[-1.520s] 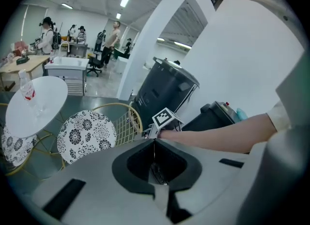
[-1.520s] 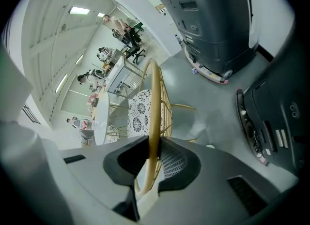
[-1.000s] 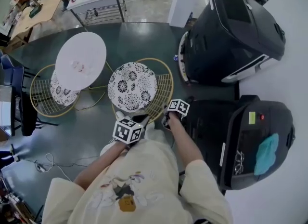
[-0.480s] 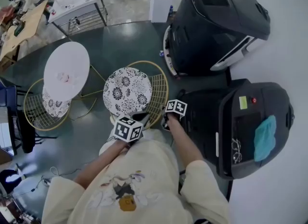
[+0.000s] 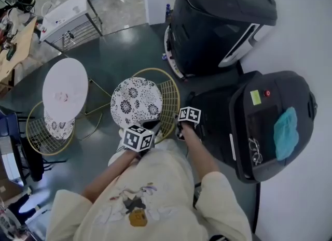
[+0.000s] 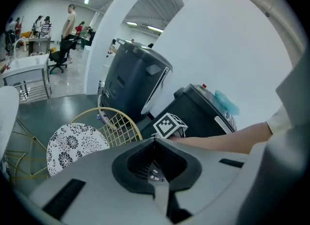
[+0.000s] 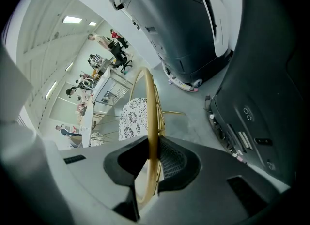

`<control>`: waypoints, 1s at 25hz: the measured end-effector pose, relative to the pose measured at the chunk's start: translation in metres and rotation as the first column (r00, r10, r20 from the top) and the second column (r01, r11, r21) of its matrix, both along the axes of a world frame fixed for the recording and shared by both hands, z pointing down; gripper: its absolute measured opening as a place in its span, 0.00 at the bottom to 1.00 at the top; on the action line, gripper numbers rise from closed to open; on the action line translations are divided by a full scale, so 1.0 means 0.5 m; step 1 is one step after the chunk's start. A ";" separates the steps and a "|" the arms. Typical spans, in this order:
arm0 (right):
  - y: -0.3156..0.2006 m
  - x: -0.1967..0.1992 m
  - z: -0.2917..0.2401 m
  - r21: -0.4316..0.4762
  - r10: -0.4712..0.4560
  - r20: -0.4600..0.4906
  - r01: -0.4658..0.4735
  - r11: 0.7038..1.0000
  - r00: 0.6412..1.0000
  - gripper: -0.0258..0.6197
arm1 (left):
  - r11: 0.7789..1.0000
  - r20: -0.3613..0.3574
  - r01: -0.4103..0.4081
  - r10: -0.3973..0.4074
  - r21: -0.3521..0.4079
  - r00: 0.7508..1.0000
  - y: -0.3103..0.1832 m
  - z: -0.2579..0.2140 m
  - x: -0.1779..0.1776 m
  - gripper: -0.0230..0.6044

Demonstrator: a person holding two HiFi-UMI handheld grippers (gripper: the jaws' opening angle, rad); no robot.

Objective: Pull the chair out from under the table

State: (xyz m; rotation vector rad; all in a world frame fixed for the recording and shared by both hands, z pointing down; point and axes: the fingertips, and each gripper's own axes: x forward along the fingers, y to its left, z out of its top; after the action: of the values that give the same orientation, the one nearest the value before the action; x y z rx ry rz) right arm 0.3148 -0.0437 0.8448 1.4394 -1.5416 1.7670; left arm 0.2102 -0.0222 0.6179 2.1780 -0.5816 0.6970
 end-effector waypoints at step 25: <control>0.072 0.068 -0.058 0.055 -0.051 -0.116 0.058 0.997 0.992 0.14 | 0.998 0.006 -0.015 0.015 -0.055 1.000 0.043 0.027 0.015 0.05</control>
State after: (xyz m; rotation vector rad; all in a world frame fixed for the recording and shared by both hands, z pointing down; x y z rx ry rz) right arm 0.3490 -0.0076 0.8160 1.4849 -1.5691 1.5916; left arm 0.2175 -0.0009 0.6315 2.1317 -0.5437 0.7196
